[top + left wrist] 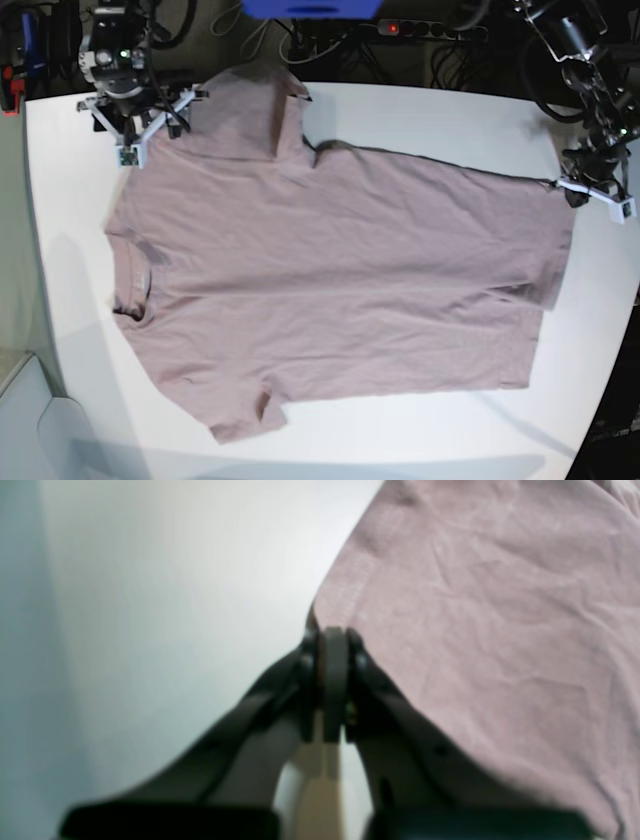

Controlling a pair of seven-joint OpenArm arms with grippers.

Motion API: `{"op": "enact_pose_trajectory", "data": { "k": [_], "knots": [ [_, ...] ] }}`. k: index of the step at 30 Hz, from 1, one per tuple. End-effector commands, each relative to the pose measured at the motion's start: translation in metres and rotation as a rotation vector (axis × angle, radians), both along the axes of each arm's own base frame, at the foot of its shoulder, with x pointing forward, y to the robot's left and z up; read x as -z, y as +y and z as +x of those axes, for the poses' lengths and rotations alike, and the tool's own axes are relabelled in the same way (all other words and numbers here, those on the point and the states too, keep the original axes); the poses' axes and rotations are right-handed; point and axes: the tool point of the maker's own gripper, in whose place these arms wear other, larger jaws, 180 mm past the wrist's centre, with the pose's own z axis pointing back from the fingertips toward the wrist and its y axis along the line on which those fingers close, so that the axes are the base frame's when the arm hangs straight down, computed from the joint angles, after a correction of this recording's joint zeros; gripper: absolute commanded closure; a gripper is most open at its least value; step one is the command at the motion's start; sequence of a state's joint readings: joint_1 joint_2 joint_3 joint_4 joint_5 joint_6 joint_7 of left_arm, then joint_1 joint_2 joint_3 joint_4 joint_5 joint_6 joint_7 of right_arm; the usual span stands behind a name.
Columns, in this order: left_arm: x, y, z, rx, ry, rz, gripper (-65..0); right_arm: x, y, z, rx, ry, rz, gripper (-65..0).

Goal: Layout the t-shirt on the table in an organized manner, then fold the t-shirt properly
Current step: 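Grasp the shirt's shoulder corners with both grippers, then lift the shoulder edge with both grippers and fold it over toward the hem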

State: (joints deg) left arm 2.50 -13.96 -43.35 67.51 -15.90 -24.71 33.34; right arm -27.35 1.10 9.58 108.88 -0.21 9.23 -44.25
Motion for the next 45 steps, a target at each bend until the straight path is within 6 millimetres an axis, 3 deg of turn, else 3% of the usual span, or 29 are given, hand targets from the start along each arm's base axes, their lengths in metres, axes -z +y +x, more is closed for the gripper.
{"op": "enact_pose_trajectory", "data": {
  "k": [1, 6, 13, 16, 19, 23, 26, 30, 33, 40, 45],
  "knots": [
    [0.003, 0.000, -0.004, 0.016, 0.040, 0.006, -0.1, 0.000, 0.000, 0.000, -0.007, -0.007, -0.004, -41.7],
    [0.003, 0.000, -0.004, 0.016, 0.040, 0.006, -0.1, 0.025, 0.007, -0.016, 0.011, 0.067, 0.032, -41.6],
    [0.003, 0.000, -0.004, 0.016, 0.040, 0.005, -0.1, 0.037, 0.023, -0.019, -0.007, 0.097, 0.066, -40.2],
    [0.003, 0.000, -0.004, 0.017, 0.045, 0.004, -0.1, 0.037, 0.027, -0.018, -0.017, 0.096, 0.071, -26.5],
    [-0.002, 0.000, -0.001, 0.021, 0.032, 0.015, -0.1, 0.036, 0.027, -0.016, -0.019, 0.093, 0.070, -0.4],
    [-0.018, 0.002, 0.005, 0.033, -0.002, 0.048, -0.1, 0.031, 0.026, -0.006, -0.017, 0.070, 0.068, 0.0],
    [-0.032, 0.001, 0.011, 0.043, -0.038, 0.073, -0.1, 0.010, 0.024, 0.008, -0.028, 0.003, 0.054, 0.0],
    [-0.053, -0.004, 0.016, 0.058, -0.089, 0.111, -0.2, -0.034, 0.024, 0.031, -0.043, -0.131, 0.030, 0.0],
    [-0.071, -0.005, 0.024, 0.069, -0.132, 0.140, -0.2, -0.052, 0.025, 0.045, -0.048, -0.195, 0.024, 0.0],
    [-0.139, -0.014, 0.059, 0.112, -0.273, 0.142, -0.2, -0.080, 0.014, 0.081, -0.072, -0.297, -0.020, 0.0],
    [-0.177, -0.018, 0.082, 0.131, -0.335, 0.144, -0.2, -0.118, 0.004, 0.122, -0.086, -0.424, -0.064, 0.0]
  ]
}}
